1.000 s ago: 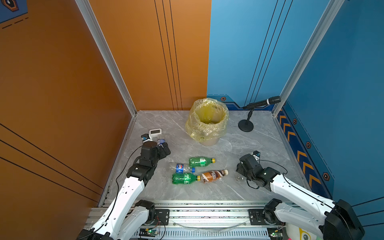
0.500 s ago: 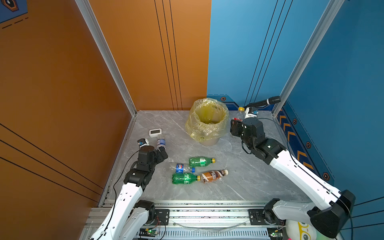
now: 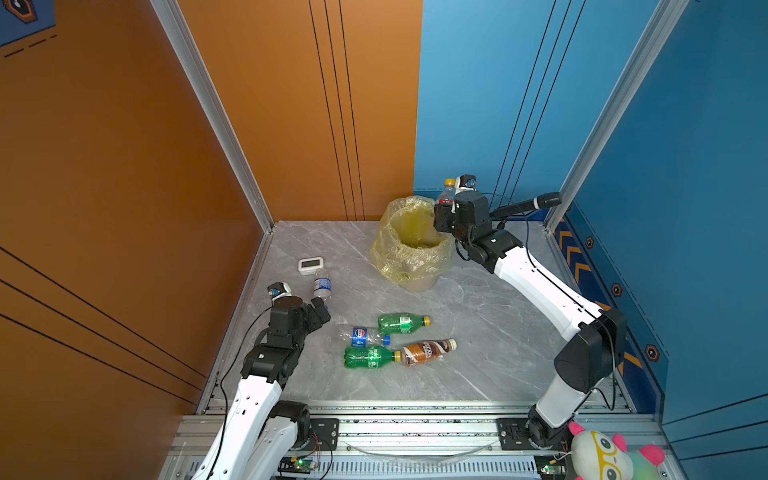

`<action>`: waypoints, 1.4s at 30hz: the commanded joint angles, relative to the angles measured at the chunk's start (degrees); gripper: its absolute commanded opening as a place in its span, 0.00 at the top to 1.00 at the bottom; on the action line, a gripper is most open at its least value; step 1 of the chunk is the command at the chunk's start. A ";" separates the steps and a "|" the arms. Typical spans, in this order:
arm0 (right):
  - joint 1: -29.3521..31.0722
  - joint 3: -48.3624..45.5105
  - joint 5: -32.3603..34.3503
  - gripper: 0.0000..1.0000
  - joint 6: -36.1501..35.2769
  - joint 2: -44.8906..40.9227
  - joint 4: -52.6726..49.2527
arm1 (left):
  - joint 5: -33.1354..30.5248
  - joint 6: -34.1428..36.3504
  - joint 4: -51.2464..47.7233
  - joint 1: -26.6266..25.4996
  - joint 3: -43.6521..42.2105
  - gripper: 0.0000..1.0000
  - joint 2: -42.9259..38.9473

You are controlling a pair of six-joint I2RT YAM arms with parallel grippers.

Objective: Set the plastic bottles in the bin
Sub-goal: 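Lift the yellow-capped bottle with the right gripper over the bin while left hovers, then release the yellow-capped bottle into the bin and withdraw the right gripper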

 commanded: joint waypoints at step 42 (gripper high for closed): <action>-1.10 -47.52 -5.22 0.00 8.81 -36.44 13.61 | 6.20 -0.60 1.94 3.77 -0.83 0.02 6.54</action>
